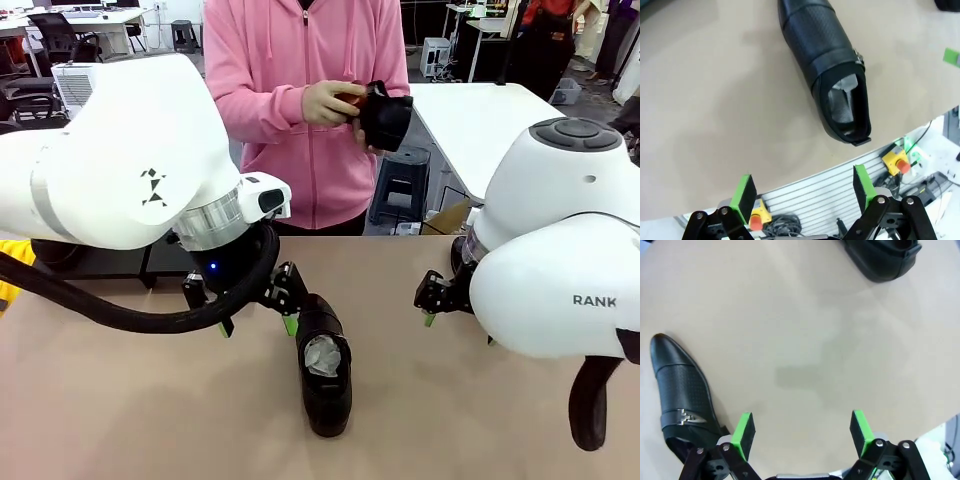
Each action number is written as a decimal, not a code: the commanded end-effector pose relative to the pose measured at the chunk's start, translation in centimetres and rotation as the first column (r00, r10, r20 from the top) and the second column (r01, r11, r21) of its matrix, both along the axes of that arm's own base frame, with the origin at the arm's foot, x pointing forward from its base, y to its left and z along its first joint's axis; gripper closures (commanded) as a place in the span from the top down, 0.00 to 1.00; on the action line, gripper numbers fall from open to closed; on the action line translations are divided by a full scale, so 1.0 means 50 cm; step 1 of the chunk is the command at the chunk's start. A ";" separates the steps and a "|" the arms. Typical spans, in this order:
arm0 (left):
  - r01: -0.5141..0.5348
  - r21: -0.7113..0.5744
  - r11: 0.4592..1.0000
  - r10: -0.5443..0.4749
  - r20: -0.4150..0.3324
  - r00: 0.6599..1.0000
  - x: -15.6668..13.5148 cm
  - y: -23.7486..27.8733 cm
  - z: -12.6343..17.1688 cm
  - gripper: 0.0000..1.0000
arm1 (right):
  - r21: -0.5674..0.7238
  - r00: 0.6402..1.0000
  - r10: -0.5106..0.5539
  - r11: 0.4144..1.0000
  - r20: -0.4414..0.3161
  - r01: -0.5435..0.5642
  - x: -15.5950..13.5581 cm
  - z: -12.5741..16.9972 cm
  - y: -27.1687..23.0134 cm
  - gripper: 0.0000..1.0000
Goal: Organize the shoes by placing them on the stand.
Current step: Place the Shoe from the middle of the table onto the Shoes Stand.
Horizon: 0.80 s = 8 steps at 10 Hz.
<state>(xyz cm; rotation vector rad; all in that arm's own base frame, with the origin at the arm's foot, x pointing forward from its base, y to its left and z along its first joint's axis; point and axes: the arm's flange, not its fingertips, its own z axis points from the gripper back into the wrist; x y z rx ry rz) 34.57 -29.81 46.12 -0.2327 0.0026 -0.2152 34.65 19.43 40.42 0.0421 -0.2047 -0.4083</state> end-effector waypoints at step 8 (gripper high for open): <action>-0.352 0.102 0.931 0.339 0.119 0.933 0.004 -0.081 -0.102 1.00 | 0.000 0.999 0.030 1.000 0.020 -0.030 -0.004 0.013 0.005 1.00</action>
